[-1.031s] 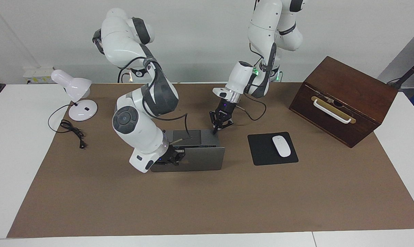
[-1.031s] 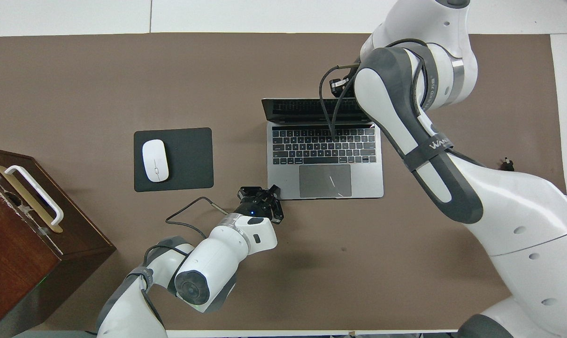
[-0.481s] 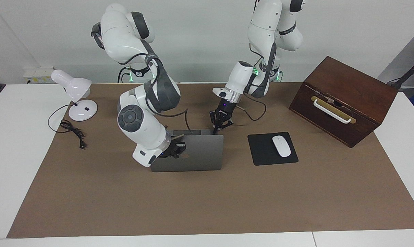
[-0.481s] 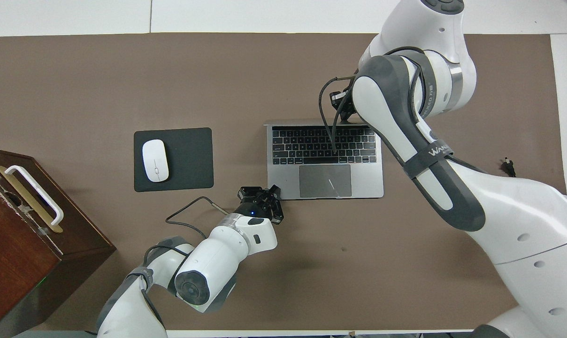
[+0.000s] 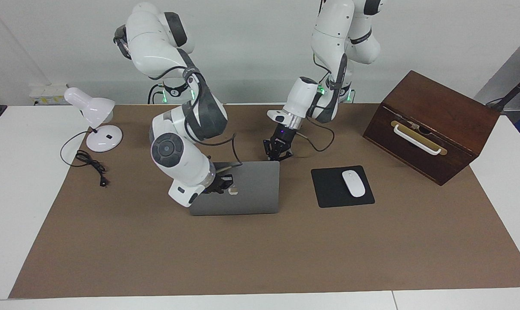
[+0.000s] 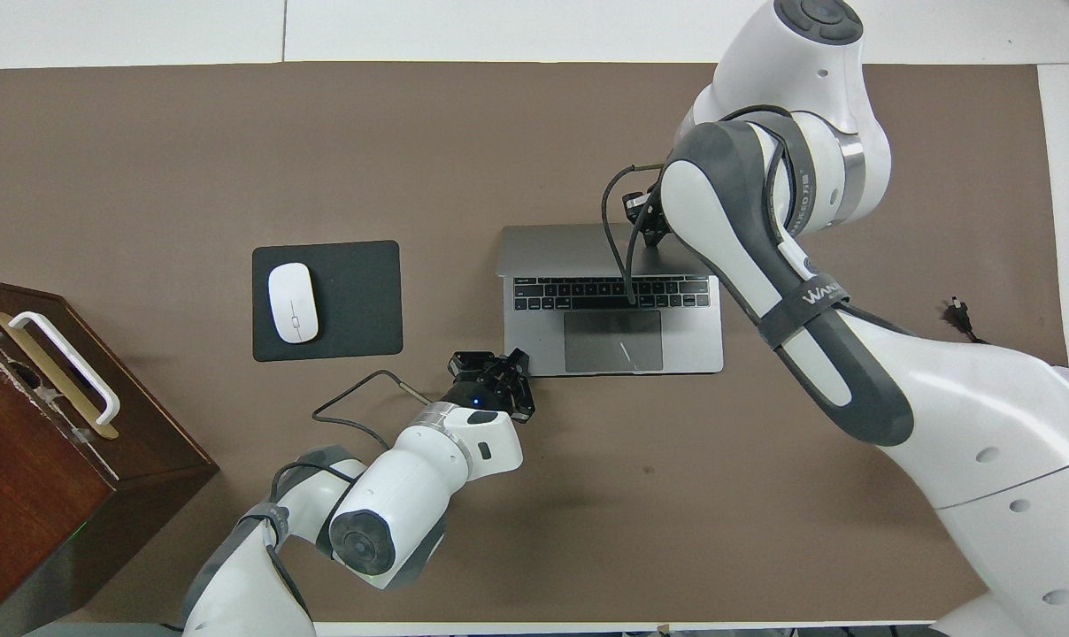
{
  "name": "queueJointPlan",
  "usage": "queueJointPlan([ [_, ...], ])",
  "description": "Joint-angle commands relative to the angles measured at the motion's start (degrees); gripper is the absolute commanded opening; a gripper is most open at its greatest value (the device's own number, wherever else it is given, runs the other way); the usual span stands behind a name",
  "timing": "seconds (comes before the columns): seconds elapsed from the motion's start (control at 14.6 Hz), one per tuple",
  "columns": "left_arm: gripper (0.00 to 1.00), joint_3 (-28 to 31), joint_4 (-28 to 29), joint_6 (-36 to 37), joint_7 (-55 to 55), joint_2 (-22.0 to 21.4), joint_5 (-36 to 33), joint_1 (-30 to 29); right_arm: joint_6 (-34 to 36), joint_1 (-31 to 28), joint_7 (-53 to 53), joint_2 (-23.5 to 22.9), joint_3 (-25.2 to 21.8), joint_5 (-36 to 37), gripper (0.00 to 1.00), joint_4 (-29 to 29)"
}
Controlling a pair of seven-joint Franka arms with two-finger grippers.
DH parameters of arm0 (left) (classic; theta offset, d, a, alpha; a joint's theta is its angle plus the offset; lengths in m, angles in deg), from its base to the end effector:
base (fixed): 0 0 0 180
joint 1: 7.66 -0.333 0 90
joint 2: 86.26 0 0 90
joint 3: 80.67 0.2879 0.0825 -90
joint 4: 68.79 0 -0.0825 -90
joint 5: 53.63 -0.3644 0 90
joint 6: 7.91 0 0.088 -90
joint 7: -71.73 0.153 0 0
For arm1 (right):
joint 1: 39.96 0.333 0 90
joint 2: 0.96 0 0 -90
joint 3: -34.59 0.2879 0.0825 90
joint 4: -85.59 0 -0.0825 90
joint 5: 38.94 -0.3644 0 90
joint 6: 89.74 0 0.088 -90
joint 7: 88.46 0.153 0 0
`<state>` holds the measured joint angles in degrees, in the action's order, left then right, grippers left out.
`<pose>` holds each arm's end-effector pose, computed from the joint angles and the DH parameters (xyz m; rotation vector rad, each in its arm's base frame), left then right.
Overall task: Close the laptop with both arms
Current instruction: 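Push the laptop screen down toward the keyboard with the right gripper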
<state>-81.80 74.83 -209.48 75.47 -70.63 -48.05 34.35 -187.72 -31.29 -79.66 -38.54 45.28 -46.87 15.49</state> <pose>0.3963 -0.3533 0.2223 2.5503 -0.9469 0.9877 0.6385 0.2189 0.3224 -2.9139 -0.1823 0.3147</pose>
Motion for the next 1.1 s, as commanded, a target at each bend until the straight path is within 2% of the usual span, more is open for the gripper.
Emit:
queueJointPlan([
  [0.0,0.00,1.0,3.5,0.8,0.8,0.9,-0.2,1.1,-4.3,-0.8,1.0,3.9,0.4,-1.2,0.00,-8.4],
  [0.14,0.00,1.0,3.5,0.8,0.8,0.9,-0.2,1.1,-6.3,-0.8,1.0,4.6,0.4,-1.2,0.00,-11.0],
  [1.03,0.00,1.0,3.5,0.8,1.4,1.0,-0.2,1.1,-12.8,-0.4,0.9,5.2,0.4,-1.0,0.00,-17.0],
])
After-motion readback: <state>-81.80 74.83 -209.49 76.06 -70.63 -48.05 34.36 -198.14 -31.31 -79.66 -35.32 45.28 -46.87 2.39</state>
